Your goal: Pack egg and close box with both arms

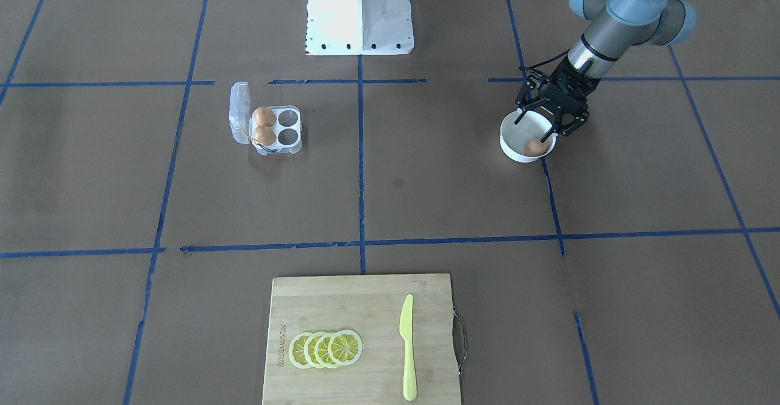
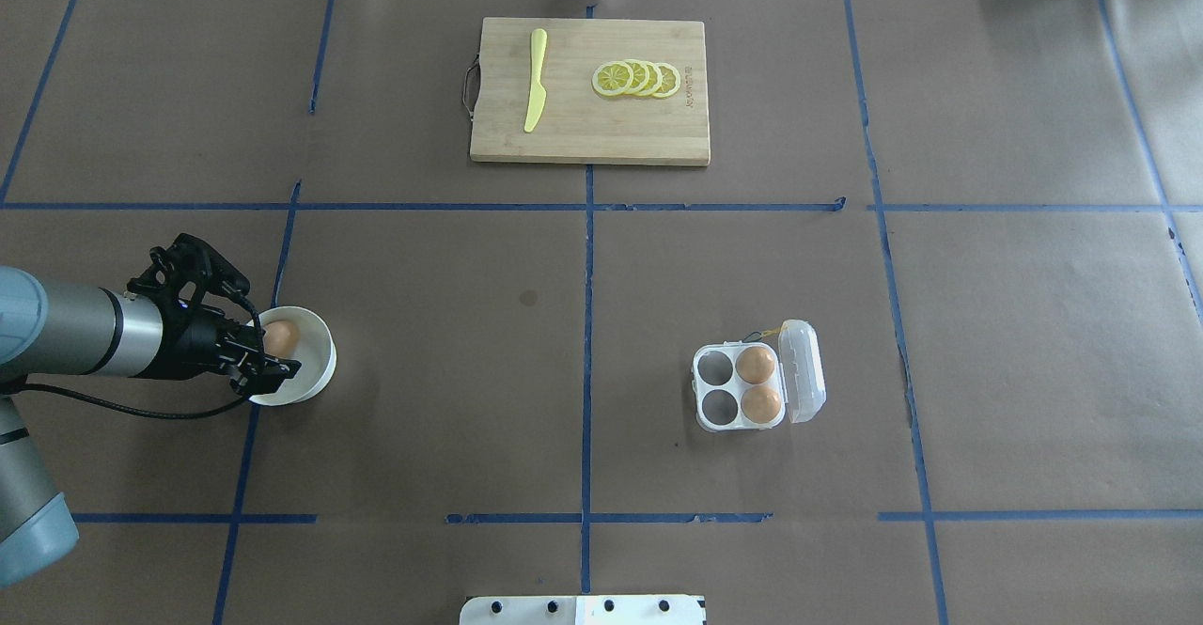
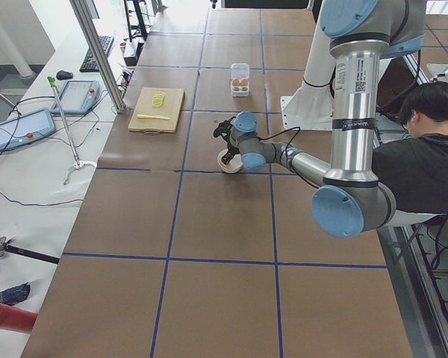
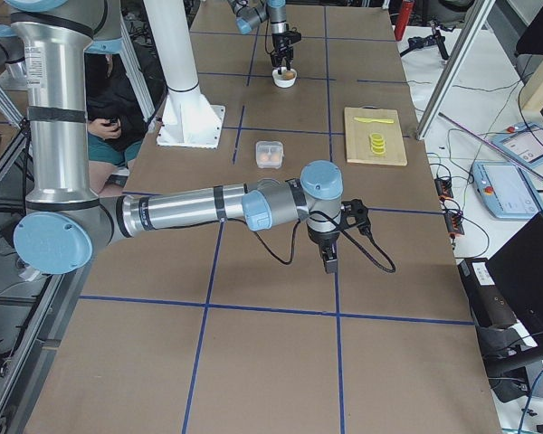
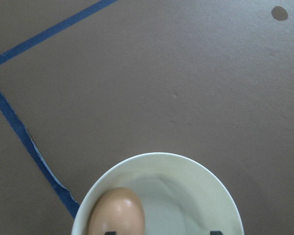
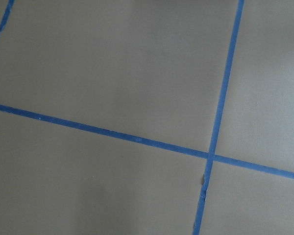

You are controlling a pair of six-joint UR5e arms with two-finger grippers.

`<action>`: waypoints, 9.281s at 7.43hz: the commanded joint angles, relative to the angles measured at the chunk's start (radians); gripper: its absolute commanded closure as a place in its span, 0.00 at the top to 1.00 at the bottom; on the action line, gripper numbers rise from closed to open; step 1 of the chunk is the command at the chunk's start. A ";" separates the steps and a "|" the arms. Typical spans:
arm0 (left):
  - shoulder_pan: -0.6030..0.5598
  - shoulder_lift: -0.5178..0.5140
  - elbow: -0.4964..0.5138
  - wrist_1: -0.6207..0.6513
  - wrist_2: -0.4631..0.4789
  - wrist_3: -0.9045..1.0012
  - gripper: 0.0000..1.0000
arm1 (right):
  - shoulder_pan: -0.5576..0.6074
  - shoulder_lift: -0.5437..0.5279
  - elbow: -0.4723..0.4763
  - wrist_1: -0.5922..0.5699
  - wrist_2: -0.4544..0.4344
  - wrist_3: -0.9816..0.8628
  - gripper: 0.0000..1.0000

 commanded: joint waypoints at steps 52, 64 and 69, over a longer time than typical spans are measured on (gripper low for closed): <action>0.102 -0.677 -0.016 0.513 0.223 0.065 1.00 | 0.003 -0.049 -0.006 0.037 0.000 -0.005 1.00; -0.961 -0.029 0.170 0.814 -0.302 0.735 1.00 | 0.065 -0.150 0.039 -0.149 -0.014 -0.074 1.00; -1.035 0.018 0.169 0.818 -0.415 0.779 1.00 | 0.056 -0.143 0.211 -0.140 -0.027 -0.071 1.00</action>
